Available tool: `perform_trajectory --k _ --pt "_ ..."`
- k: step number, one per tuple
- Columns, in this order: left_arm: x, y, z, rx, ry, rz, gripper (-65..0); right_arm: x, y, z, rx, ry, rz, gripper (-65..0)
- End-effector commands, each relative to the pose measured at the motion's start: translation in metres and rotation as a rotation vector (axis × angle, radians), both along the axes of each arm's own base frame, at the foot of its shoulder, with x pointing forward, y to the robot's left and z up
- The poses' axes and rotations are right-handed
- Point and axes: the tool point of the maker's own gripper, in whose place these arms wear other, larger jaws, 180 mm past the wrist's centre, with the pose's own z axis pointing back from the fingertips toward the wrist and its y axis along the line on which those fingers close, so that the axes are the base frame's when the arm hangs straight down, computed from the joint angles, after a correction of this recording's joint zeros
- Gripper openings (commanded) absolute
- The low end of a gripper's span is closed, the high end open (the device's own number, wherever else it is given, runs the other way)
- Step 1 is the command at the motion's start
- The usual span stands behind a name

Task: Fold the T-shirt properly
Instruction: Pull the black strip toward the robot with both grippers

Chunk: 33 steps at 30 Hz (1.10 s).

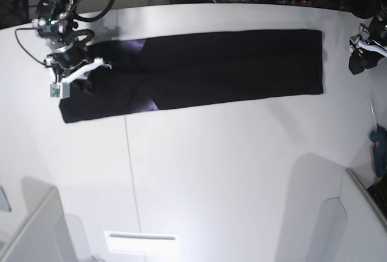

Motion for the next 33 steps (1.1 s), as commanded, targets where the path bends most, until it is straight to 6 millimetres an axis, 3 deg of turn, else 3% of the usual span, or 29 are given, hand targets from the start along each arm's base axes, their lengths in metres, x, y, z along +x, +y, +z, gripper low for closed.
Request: perform_trajectory --k 1,3,6,12,21,29,31,33 --pt "0.008 0.001 0.007 0.006 -0.033 -0.016 -26.8 0.003 0.001 0.01 -0.004 -0.041 0.018 -45.9" --pt "0.008 -0.011 -0.008 -0.03 0.003 -0.049 -19.4 -0.001 0.002 0.008 -0.003 -0.034 0.029 -39.2" --pt "0.008 -0.023 -0.025 -0.073 0.04 -0.075 -11.8 -0.005 0.004 0.005 -0.002 -0.023 0.033 -37.2" --pt "0.02 -0.044 -0.04 -0.116 0.059 -0.126 -11.8 -0.008 0.003 0.003 -0.003 -0.017 0.029 -37.2" --pt "0.017 -0.049 -0.078 -0.092 0.18 -0.142 -11.8 -0.011 0.003 0.003 -0.007 -0.014 0.032 -37.2" --pt "0.015 -0.061 -0.088 -0.117 0.206 -0.17 -12.2 -0.011 0.003 0.004 -0.005 -0.016 0.032 -37.2" --pt "0.018 -0.064 -0.092 -0.131 0.21 -0.176 -16.1 -0.01 0.003 0.004 -0.005 -0.017 0.032 -37.2" --pt "0.016 -0.067 -0.1 -0.151 0.229 -0.173 -26.2 -0.01 0.003 0.004 -0.005 -0.017 0.032 -37.2"
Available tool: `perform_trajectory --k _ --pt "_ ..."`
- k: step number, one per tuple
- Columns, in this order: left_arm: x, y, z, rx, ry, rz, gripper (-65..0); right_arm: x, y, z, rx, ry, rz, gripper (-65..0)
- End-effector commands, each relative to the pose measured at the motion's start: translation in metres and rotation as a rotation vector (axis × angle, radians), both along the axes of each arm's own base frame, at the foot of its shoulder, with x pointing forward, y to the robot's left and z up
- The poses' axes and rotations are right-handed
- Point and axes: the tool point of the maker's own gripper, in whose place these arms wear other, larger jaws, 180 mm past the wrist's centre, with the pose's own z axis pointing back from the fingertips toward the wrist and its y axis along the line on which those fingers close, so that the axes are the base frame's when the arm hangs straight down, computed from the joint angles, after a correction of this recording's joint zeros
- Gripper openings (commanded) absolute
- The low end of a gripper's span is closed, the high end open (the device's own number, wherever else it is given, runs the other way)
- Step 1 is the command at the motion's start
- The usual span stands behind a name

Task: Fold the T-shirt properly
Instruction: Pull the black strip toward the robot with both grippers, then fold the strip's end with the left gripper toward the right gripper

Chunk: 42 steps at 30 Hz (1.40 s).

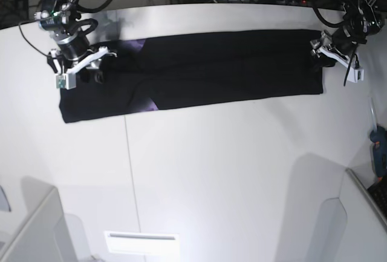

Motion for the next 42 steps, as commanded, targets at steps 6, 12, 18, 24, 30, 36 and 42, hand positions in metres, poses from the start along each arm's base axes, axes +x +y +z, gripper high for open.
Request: perform_trajectory --k 6,12,18,24,30,36,42 --pt "-0.015 0.006 -0.014 0.003 0.078 0.004 -65.0 0.007 -0.001 0.012 -0.001 -0.051 0.004 -37.2" --pt "-0.009 0.009 -0.01 0.009 0.061 0.009 -65.0 0.007 -0.001 0.012 -0.001 -0.051 0.004 -37.2" --pt "-0.008 0.04 0.003 0.071 0.035 0.08 -65.0 0.006 -0.001 0.012 -0.001 -0.049 0.004 -37.2" --pt "-0.005 0.066 0.028 0.142 -0.015 0.108 -65.0 0.005 0.006 0.015 0.068 -0.067 0.001 -37.2" --pt "-0.001 0.059 0.055 0.214 -0.067 0.045 -65.0 0.005 0.008 0.016 0.082 -0.071 0.0 -37.2" --pt "-0.006 0.034 0.08 0.27 -0.116 -0.032 -65.0 0.005 0.007 0.016 0.082 -0.071 -0.001 -37.2" --pt "-0.003 -0.012 0.088 0.254 -0.147 -0.154 -65.0 0.007 0.007 0.017 0.083 -0.076 -0.001 -37.2"
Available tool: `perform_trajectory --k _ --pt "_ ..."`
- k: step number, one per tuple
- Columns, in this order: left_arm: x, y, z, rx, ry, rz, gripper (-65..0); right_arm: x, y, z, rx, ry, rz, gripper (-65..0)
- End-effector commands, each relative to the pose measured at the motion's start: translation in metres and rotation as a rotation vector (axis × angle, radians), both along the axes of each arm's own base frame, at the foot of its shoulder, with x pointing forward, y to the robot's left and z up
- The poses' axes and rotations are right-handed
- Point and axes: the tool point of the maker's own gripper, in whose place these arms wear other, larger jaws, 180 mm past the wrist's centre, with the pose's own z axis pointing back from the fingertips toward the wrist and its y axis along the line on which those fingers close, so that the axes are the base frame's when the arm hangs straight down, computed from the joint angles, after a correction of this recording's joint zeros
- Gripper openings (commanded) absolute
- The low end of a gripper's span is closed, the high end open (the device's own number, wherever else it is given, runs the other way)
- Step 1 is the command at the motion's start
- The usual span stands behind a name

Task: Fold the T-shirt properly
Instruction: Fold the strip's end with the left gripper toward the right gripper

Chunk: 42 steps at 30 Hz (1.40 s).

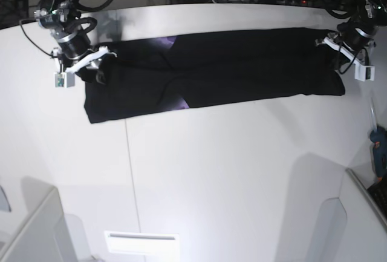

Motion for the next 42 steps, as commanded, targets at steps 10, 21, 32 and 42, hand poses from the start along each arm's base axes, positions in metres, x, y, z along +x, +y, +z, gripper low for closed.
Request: perform_trajectory --k 10,21,32,42 --pt "0.01 -0.057 -0.007 -0.085 -0.004 -0.145 -65.0 0.009 -0.049 0.022 -0.025 -0.087 -0.16 -56.1" --pt "0.033 -0.13 -0.008 -0.223 -0.05 -0.257 -65.0 0.004 -0.074 0.026 -0.057 -0.093 -0.225 -65.0" --pt "0.048 -0.194 -0.005 -0.331 -0.03 -0.338 -65.0 0.002 -0.075 0.025 -0.06 -0.088 -0.224 -65.0" --pt "0.043 -0.218 -0.017 -0.377 0.014 -0.384 -65.0 0.002 -0.075 0.025 -0.059 -0.086 -0.225 -65.0"
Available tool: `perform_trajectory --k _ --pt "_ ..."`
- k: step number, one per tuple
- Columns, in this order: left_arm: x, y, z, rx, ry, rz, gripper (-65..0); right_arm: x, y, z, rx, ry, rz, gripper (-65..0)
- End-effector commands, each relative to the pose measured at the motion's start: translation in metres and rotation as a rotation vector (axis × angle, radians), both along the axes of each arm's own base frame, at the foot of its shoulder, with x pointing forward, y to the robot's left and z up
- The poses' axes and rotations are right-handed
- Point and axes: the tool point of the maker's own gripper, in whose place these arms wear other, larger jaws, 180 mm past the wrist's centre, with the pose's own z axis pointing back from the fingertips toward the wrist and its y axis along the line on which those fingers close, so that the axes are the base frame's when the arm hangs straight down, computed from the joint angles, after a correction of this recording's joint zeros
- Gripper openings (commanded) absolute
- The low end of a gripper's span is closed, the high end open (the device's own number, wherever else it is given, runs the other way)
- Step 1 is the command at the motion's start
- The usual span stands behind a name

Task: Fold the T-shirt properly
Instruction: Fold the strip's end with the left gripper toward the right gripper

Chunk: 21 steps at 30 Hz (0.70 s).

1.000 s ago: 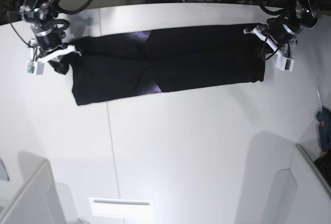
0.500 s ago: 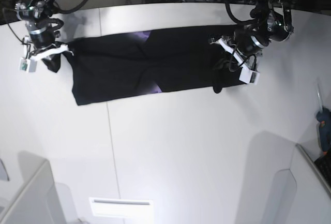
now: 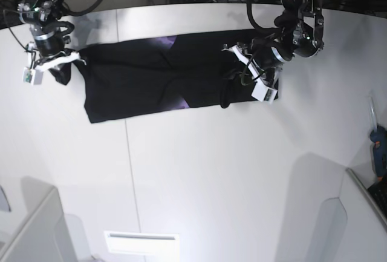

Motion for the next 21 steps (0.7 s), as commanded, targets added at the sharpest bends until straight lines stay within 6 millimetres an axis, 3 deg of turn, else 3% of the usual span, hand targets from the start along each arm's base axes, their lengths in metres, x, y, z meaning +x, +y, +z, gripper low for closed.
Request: perform_trajectory --k 1,7,17,21 --pt "0.007 -0.005 0.011 -0.037 -0.039 0.016 -65.0 0.005 -0.002 0.01 -0.016 -0.041 0.009 -65.0" --pt "0.016 -0.016 0.017 -0.073 -0.055 0.023 -65.0 0.005 -0.002 0.01 -0.015 -0.041 0.008 -65.0" --pt "0.022 -0.016 0.001 -0.085 -0.008 0.038 -65.0 0.005 -0.002 0.01 -0.015 -0.04 0.008 -65.0" --pt "0.016 -0.032 0.0 -0.093 -0.001 -0.011 -65.0 0.006 -0.002 0.011 -0.015 -0.044 0.008 -65.0"
